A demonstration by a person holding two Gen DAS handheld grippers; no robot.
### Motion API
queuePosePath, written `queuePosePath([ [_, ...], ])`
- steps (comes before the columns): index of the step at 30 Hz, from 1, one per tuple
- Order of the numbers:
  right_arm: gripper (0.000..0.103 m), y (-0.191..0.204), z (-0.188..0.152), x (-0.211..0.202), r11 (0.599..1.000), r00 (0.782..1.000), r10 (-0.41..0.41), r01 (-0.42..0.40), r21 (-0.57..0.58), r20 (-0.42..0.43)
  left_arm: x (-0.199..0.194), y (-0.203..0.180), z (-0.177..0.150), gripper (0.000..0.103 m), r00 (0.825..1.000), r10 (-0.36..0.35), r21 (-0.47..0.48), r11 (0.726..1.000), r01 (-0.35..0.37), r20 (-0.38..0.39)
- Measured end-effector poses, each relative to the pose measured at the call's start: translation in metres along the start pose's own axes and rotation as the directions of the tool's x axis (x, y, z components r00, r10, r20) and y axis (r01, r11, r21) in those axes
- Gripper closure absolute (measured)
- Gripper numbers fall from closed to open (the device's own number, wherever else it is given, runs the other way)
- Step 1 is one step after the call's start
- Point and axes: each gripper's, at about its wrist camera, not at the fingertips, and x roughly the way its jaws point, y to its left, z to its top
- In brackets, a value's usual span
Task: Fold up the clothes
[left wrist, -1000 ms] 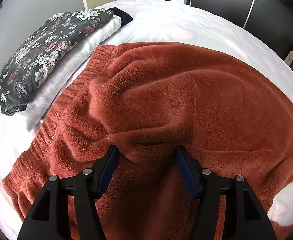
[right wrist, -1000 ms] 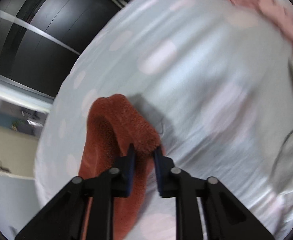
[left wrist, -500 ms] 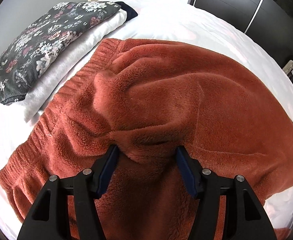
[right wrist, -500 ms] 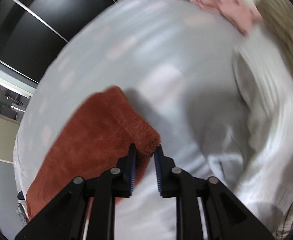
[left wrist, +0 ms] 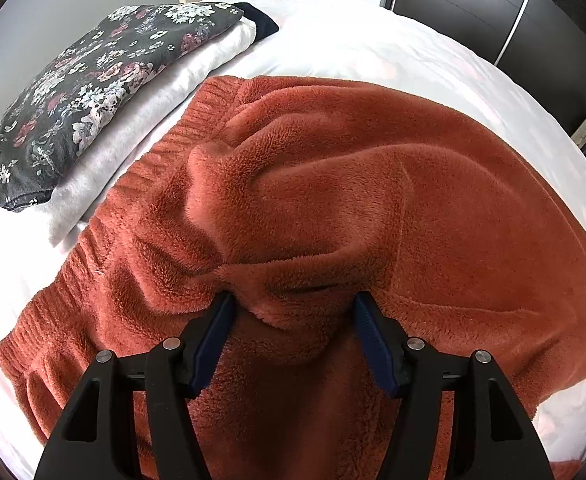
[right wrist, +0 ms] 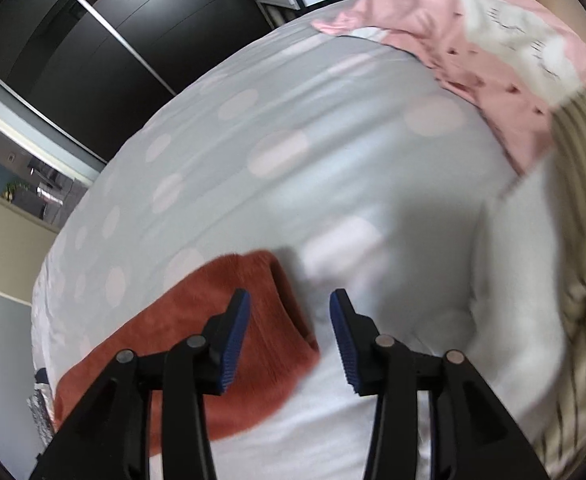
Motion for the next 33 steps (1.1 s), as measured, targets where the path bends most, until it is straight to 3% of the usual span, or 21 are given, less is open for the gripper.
queuePosePath([
  [8,0.062,0.006,-0.004,0.078,0.997,0.995,-0.035,0.028,-0.072,-0.094,0.006,-0.006,-0.005,0.036,1.0,0.022,0.005,1.0,-0.022,0.004],
  [11,0.064,0.008,-0.015,0.083,0.993,0.996,-0.064,0.058,-0.104,-0.059,0.008,-0.009,-0.007,0.036,1.0,0.03,0.007,1.0,-0.03,0.005],
  [12,0.066,0.016,-0.016,0.082,0.986,0.994,-0.092,0.084,-0.142,-0.05,0.009,-0.009,-0.008,0.036,1.0,0.03,0.008,1.0,-0.03,0.004],
  [13,0.084,0.025,-0.017,0.08,0.976,0.992,-0.121,0.112,-0.186,-0.041,0.009,-0.01,-0.008,0.036,1.0,0.03,0.008,1.0,-0.03,0.004],
  [17,0.092,0.064,-0.012,0.062,0.892,0.953,-0.284,0.304,-0.335,0.108,0.007,-0.009,-0.012,0.036,1.0,0.018,0.006,1.0,-0.018,0.009],
  [19,0.092,0.067,-0.003,0.059,0.881,0.939,-0.315,0.344,-0.325,0.141,0.005,-0.011,-0.013,0.036,1.0,0.019,0.012,1.0,-0.019,0.022],
  [25,0.098,0.057,0.015,0.08,0.853,0.904,-0.416,0.426,-0.301,0.101,0.011,-0.018,-0.018,0.036,0.999,0.029,0.051,0.998,-0.03,0.024],
  [28,0.098,0.037,0.017,0.085,0.868,0.901,-0.431,0.428,-0.252,0.047,0.015,-0.016,-0.019,0.036,1.0,0.004,0.029,1.0,-0.005,0.013],
  [33,0.096,-0.001,0.015,0.04,0.918,0.925,-0.379,0.377,-0.119,0.008,0.014,-0.02,-0.022,0.036,1.0,0.01,0.035,0.999,-0.01,0.014],
])
